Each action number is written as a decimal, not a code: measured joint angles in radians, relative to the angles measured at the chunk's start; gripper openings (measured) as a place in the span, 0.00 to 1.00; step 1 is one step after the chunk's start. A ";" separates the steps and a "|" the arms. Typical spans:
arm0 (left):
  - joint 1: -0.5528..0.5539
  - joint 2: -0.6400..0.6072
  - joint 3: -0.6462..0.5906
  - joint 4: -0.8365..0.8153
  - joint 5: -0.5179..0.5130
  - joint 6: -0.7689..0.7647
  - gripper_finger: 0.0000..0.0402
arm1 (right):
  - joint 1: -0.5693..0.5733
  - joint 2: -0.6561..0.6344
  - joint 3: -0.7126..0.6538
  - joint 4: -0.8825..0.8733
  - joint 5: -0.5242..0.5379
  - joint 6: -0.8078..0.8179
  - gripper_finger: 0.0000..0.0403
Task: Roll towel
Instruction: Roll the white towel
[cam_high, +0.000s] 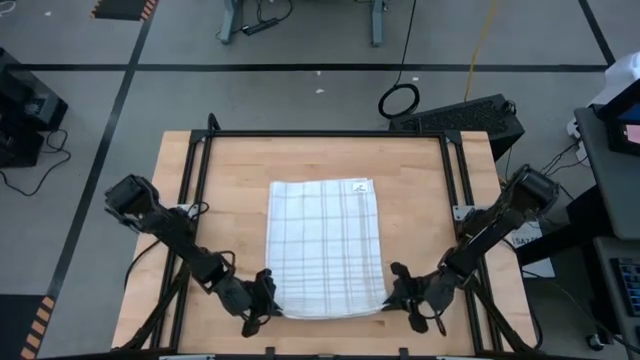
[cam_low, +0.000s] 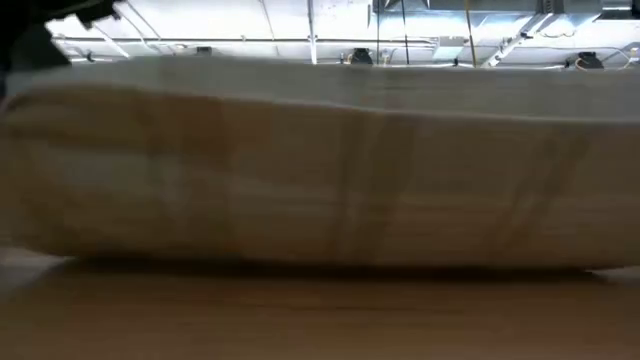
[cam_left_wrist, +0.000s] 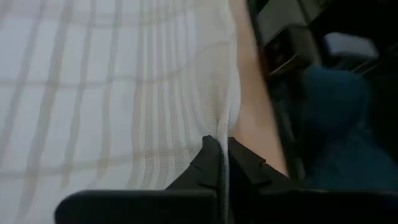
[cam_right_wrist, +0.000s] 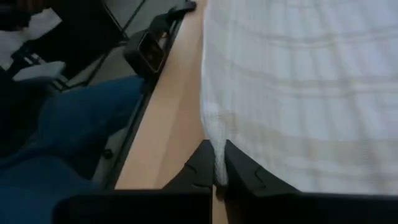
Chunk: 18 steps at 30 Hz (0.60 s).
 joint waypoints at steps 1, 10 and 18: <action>0.002 -0.012 0.000 0.003 0.004 0.011 0.03 | -0.009 -0.025 0.000 -0.028 -0.002 0.001 0.01; 0.137 -0.026 -0.059 -0.103 0.040 -0.062 0.03 | -0.198 -0.135 0.000 -0.364 -0.106 0.075 0.01; 0.228 -0.026 -0.092 -0.095 0.089 -0.082 0.05 | -0.282 -0.126 0.001 -0.428 -0.216 0.052 0.01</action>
